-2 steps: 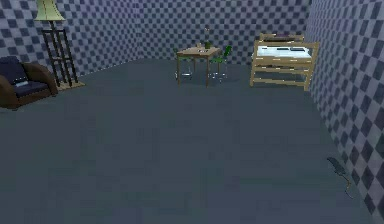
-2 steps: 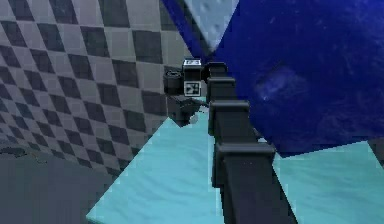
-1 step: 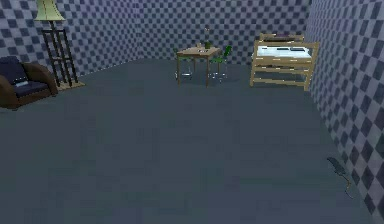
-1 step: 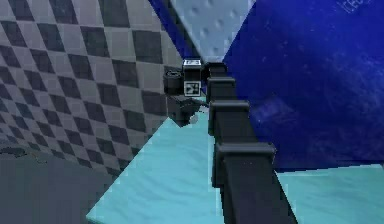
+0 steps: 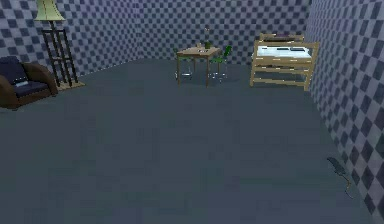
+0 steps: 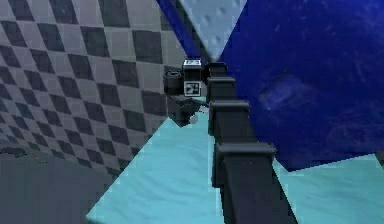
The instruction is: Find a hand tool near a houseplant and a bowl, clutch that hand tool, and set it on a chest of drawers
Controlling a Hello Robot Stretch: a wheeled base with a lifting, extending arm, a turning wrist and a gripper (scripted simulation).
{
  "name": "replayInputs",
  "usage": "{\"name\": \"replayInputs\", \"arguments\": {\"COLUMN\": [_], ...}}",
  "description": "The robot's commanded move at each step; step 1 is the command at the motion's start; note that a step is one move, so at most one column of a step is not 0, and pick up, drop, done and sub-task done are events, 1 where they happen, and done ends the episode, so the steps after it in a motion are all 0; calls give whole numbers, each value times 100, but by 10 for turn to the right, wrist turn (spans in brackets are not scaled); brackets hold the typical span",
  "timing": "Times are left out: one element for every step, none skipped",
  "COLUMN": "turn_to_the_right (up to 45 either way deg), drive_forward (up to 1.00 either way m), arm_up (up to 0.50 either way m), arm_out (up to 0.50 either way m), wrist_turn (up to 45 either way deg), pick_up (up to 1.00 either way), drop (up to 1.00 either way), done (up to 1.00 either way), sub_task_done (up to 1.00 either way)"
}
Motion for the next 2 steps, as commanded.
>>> {"name": "replayInputs", "arguments": {"turn_to_the_right": [0,0], "drive_forward": [0,0], "arm_up": [0,0], "arm_out": [-10,0], "wrist_turn": [0,0], "pick_up": [0,0], "drop": [0,0], "done": [0,100], "sub_task_done": [0,0]}}
